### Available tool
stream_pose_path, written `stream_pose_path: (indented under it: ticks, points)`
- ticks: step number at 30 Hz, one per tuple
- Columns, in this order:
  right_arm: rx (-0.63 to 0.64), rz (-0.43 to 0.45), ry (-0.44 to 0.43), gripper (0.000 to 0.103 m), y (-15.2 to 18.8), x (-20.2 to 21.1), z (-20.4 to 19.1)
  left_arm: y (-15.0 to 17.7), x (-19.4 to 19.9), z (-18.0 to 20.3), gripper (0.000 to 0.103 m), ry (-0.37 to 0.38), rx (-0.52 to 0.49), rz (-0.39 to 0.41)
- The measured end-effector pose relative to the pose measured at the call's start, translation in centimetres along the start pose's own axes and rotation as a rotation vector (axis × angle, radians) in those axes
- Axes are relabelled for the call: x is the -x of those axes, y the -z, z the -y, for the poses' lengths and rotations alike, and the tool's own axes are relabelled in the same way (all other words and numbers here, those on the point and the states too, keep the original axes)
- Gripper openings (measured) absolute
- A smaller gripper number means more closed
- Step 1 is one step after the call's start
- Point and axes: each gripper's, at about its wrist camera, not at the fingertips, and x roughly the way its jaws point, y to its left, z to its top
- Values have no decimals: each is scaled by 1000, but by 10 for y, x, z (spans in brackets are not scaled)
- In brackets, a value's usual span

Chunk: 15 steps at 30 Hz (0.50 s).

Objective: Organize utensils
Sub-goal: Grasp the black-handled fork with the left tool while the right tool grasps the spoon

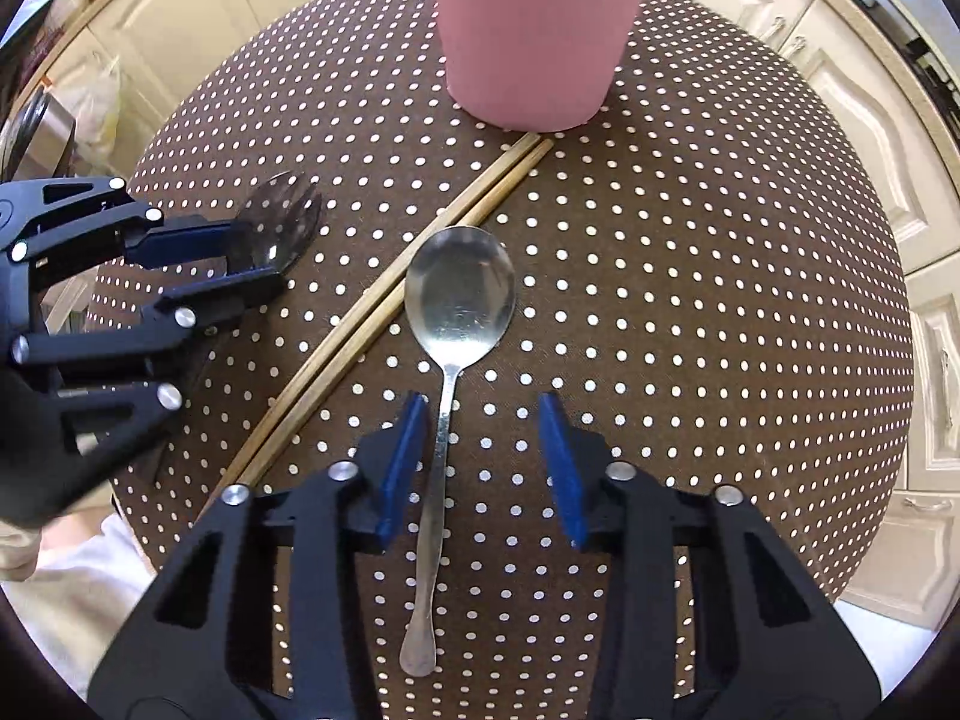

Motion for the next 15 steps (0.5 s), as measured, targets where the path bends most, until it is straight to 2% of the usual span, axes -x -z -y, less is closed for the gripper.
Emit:
stream_pose_path:
  ticks: [7, 15]
  points:
    - [6, -51, 1, 35, -10, -4, 4, 1, 1, -7, 24, 53, -15, 74]
    - [-20, -92, 12, 35, -13, -5, 1, 9, 4, -5, 24, 61, -35, 128]
